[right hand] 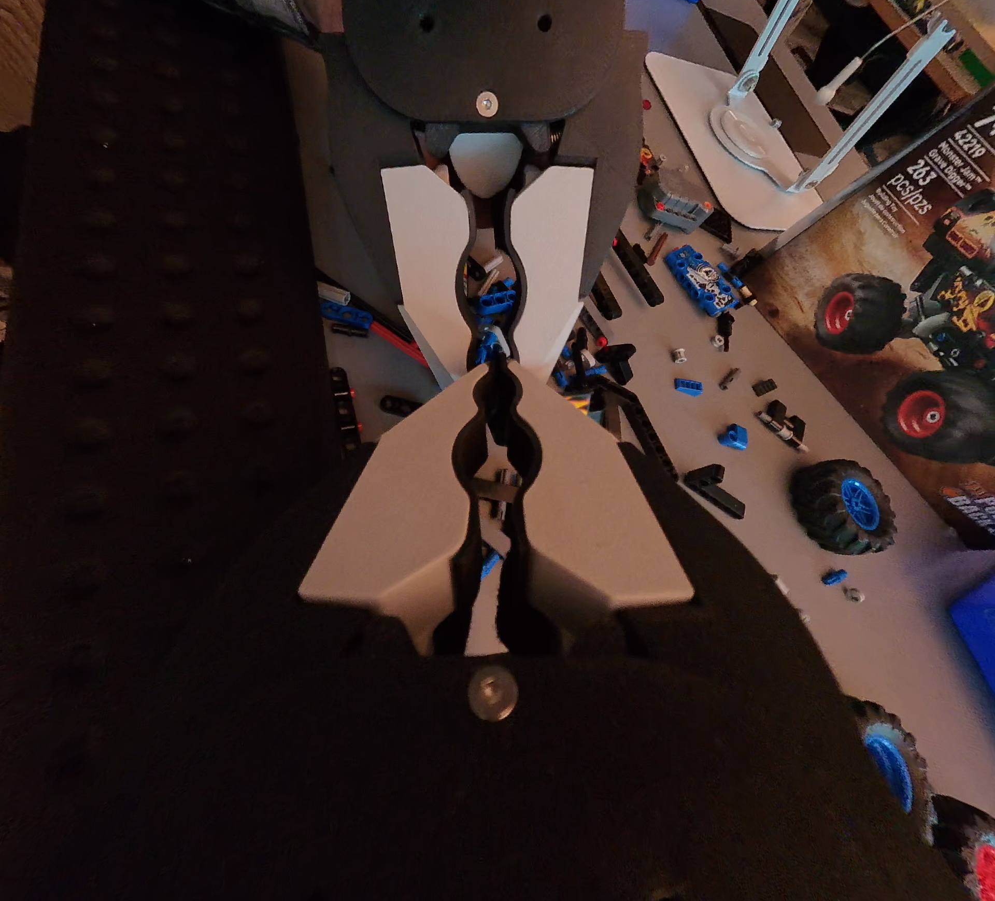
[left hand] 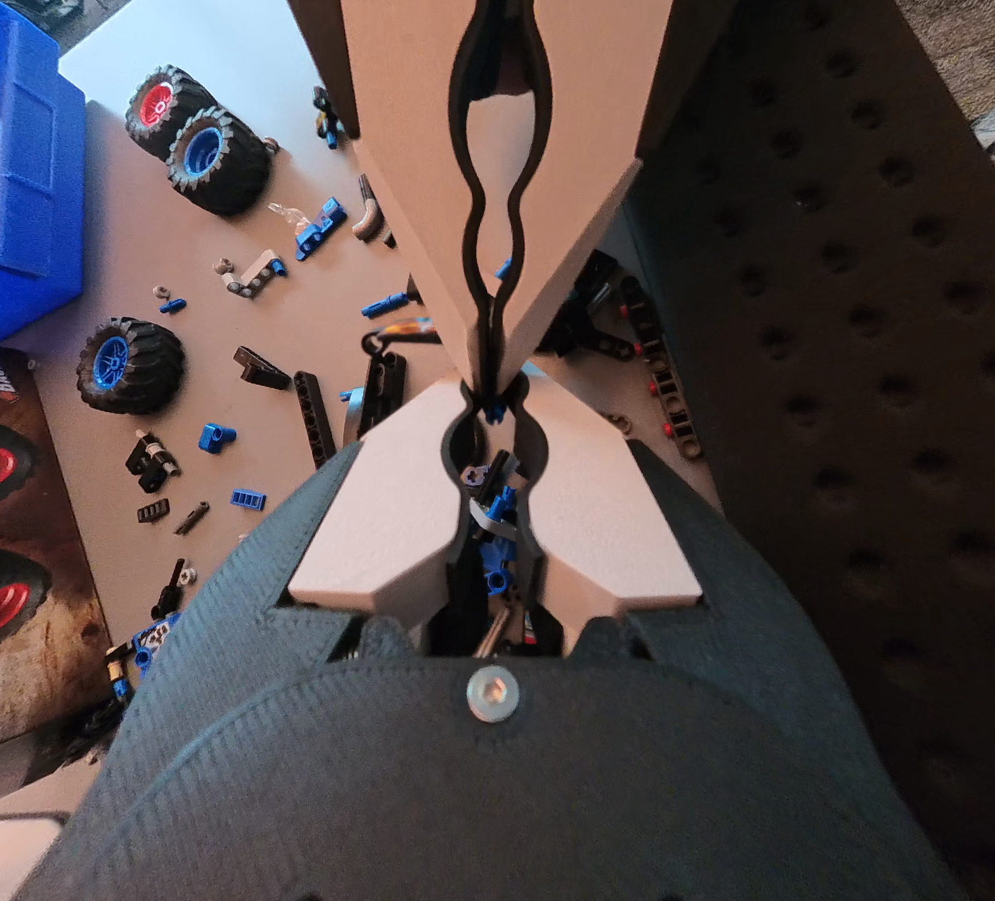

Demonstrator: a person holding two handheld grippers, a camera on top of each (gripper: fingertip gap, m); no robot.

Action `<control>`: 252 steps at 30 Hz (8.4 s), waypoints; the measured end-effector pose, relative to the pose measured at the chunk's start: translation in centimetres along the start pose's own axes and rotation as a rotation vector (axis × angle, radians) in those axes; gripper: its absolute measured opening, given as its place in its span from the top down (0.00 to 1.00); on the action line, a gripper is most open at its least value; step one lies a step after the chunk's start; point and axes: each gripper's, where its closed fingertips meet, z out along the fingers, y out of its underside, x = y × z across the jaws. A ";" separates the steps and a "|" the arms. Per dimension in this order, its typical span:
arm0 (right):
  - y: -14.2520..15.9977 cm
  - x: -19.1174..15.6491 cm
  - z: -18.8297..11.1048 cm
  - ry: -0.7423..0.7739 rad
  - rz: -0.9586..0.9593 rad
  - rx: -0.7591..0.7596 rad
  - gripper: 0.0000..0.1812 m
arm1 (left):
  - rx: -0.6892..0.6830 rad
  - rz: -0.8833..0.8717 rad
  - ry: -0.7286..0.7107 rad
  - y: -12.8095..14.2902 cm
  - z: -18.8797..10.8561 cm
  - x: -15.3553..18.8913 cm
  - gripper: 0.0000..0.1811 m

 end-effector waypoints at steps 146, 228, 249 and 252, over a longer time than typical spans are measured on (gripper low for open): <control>-0.9 2.9 -4.3 0.084 0.502 0.266 1.00 | -0.144 0.413 -0.590 -3.8 -2.3 -4.0 0.97; 3.4 2.5 -6.3 0.277 -0.447 -0.244 0.97 | 0.288 -0.293 0.067 -5.2 -1.7 -2.8 0.93; 1.2 1.6 -6.4 0.227 -0.060 -0.010 0.96 | 0.331 0.088 -0.138 -7.7 -2.5 -1.0 0.96; 1.7 1.1 -6.2 0.243 -0.124 -0.067 0.96 | 0.301 0.159 -0.161 -7.5 -2.2 -0.4 0.97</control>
